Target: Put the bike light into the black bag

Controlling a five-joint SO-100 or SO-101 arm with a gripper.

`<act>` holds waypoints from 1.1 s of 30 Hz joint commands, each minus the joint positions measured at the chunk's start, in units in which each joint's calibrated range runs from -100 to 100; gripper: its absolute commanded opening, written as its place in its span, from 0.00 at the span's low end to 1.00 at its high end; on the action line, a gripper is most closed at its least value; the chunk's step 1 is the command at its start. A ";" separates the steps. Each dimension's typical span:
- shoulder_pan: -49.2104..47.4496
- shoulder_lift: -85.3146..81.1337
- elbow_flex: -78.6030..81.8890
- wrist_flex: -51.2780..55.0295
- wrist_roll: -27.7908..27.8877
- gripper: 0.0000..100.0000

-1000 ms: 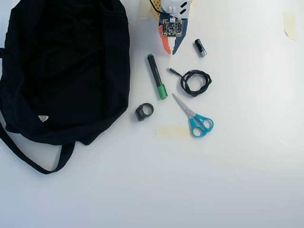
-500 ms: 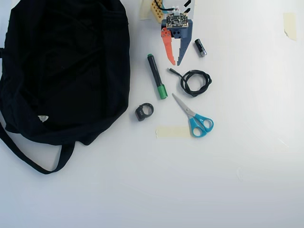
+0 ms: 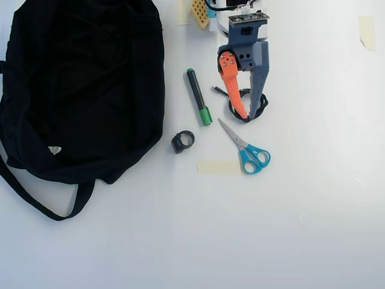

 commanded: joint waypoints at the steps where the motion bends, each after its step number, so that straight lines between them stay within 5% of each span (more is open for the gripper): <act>1: 2.13 12.01 -19.55 -1.05 0.13 0.02; 10: 4.75 38.73 -59.54 11.79 0.34 0.02; 33: 5.95 39.23 -58.55 12.73 0.55 0.02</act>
